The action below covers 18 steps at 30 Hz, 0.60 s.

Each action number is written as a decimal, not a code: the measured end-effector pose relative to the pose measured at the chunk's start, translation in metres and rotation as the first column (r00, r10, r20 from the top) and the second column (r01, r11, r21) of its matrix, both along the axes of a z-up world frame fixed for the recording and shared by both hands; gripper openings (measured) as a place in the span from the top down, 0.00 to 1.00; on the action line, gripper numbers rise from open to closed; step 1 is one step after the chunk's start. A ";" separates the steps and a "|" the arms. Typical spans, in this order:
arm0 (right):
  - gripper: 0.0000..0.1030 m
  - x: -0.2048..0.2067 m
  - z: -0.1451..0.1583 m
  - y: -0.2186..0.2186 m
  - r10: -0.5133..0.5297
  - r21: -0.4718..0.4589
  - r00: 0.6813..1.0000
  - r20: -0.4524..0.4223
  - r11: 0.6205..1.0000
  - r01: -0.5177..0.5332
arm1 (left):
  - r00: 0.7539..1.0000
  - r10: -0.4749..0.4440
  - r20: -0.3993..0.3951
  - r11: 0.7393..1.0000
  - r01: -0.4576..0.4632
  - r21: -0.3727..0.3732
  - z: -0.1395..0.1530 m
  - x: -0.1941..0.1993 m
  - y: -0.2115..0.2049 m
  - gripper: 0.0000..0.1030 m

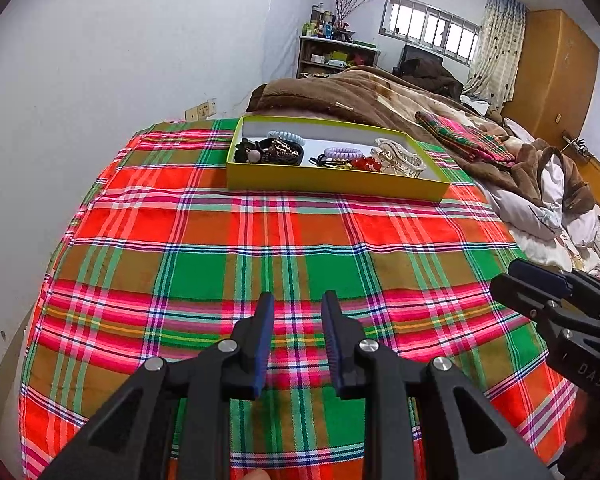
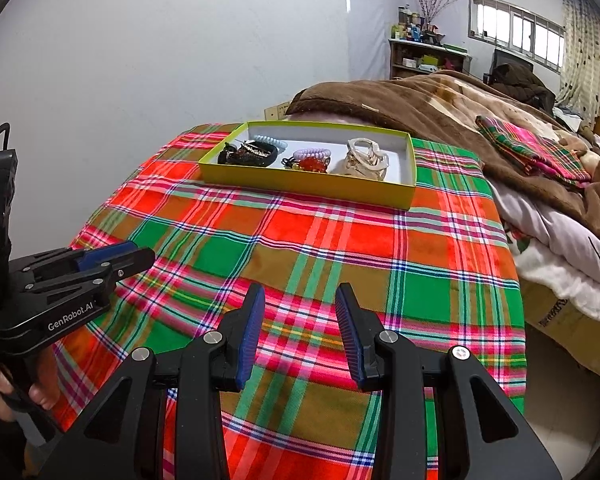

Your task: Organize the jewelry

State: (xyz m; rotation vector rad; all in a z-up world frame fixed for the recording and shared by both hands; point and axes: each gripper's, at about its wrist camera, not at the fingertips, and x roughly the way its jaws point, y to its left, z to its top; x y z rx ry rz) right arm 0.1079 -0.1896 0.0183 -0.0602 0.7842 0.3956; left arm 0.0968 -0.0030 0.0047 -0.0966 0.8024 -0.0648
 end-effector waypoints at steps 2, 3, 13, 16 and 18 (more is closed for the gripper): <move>0.64 -0.001 0.000 0.000 0.001 0.000 1.000 0.002 1.000 -0.001 | 1.000 0.001 0.002 1.000 -0.001 0.002 0.001 0.000 0.000 0.75; 0.64 -0.001 0.001 0.001 0.001 -0.001 1.000 0.002 1.000 -0.001 | 1.000 0.001 0.003 1.000 -0.001 0.003 0.001 -0.001 0.000 0.75; 0.64 -0.001 0.001 0.002 0.003 -0.001 1.000 -0.002 1.000 -0.003 | 1.000 0.001 0.003 1.000 -0.001 0.004 0.001 -0.002 0.000 0.75; 0.64 -0.001 0.000 0.002 0.003 0.000 1.000 -0.002 1.000 -0.003 | 1.000 0.000 0.001 1.000 0.000 0.002 0.001 -0.002 0.000 0.75; 0.64 0.000 0.000 0.002 0.002 -0.002 1.000 -0.002 1.000 -0.002 | 1.000 0.002 -0.001 1.000 -0.002 0.002 0.000 -0.001 0.001 0.75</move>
